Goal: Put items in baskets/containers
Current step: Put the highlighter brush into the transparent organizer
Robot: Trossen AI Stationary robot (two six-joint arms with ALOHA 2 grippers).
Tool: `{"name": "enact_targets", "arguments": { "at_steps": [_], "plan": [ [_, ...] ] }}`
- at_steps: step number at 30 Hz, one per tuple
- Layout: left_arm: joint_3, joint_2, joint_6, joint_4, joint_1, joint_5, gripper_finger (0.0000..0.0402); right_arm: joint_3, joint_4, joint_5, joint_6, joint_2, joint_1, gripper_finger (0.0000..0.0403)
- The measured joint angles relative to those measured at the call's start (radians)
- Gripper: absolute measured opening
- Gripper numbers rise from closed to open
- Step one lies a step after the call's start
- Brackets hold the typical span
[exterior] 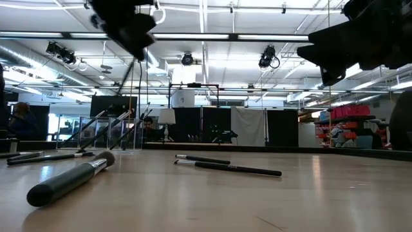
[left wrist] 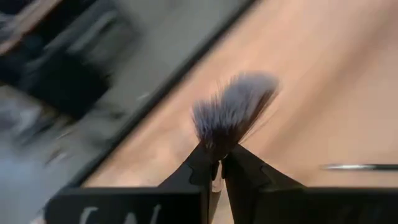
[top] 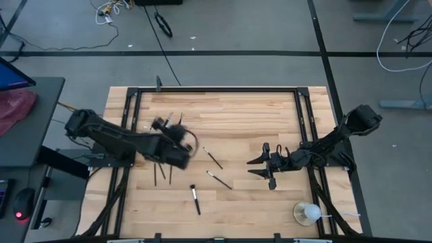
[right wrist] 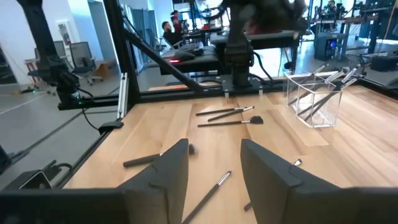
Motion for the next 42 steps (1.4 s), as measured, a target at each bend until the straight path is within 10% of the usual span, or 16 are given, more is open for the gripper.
{"name": "enact_targets", "arguments": {
  "at_steps": [5,20,42],
  "plan": [
    [-0.045,-0.104,-0.256,-0.275,0.035,-0.058,0.0027,0.0,-0.011,0.0,0.003,0.0,0.0,0.015],
    [-0.452,-0.59,-0.321,-0.084,0.199,-0.045,0.0026,0.0,-0.014,0.0,0.004,0.0,0.0,0.015],
    [-0.667,-0.628,-0.261,0.135,0.37,0.215,0.0038,0.0,-0.013,0.0,0.011,0.0,0.0,0.015]
  ]
}}
